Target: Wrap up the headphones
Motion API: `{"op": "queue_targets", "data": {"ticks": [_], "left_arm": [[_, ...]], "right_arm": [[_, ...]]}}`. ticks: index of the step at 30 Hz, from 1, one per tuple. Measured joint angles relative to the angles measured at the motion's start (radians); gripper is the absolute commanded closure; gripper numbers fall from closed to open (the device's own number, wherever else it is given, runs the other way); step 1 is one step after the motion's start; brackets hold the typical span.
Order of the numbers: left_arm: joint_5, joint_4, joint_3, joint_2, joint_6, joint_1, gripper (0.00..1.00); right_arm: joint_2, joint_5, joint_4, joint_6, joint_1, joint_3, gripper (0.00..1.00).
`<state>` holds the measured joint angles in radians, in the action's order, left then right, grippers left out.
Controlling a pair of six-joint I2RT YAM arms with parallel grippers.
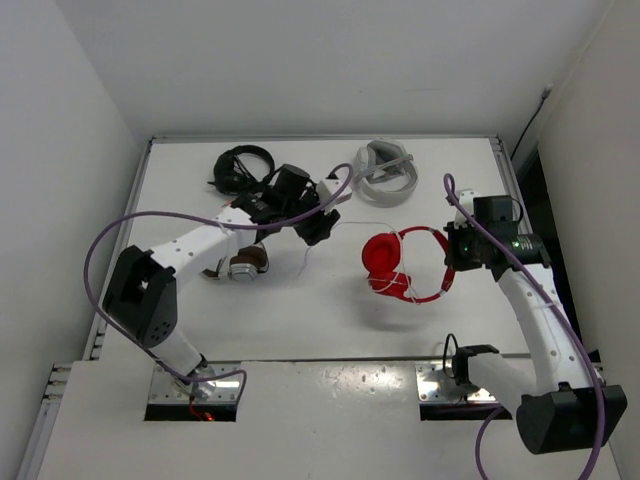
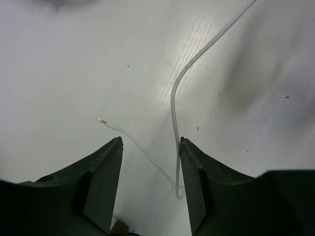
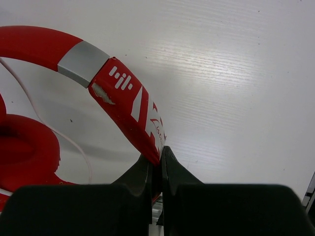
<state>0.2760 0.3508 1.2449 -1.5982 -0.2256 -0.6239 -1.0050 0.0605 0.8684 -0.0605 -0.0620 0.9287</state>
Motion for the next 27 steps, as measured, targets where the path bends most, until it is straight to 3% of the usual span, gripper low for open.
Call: {"op": "queue_targets", "data": {"ticks": [10, 15, 18, 22, 27], "left_arm": [[0.085, 0.066, 0.072, -0.128, -0.055, 0.091, 0.37], [0.293, 0.122, 0.101, -0.130, -0.153, 0.203, 0.35], [0.373, 0.224, 0.203, -0.146, -0.270, 0.256, 0.35], [0.360, 0.227, 0.230, -0.134, -0.414, 0.263, 0.35], [0.265, 0.194, 0.129, -0.110, -0.560, 0.261, 0.41]], "right_arm": [[0.000, -0.005, 0.001, -0.005, 0.006, 0.000, 1.00], [-0.001, 0.003, 0.001, -0.003, 0.031, 0.000, 1.00], [-0.005, 0.004, 0.001, 0.000, 0.048, 0.000, 1.00], [-0.019, 0.002, 0.002, 0.002, 0.068, 0.000, 1.00], [-0.023, 0.002, 0.014, 0.014, 0.131, 0.008, 1.00]]}}
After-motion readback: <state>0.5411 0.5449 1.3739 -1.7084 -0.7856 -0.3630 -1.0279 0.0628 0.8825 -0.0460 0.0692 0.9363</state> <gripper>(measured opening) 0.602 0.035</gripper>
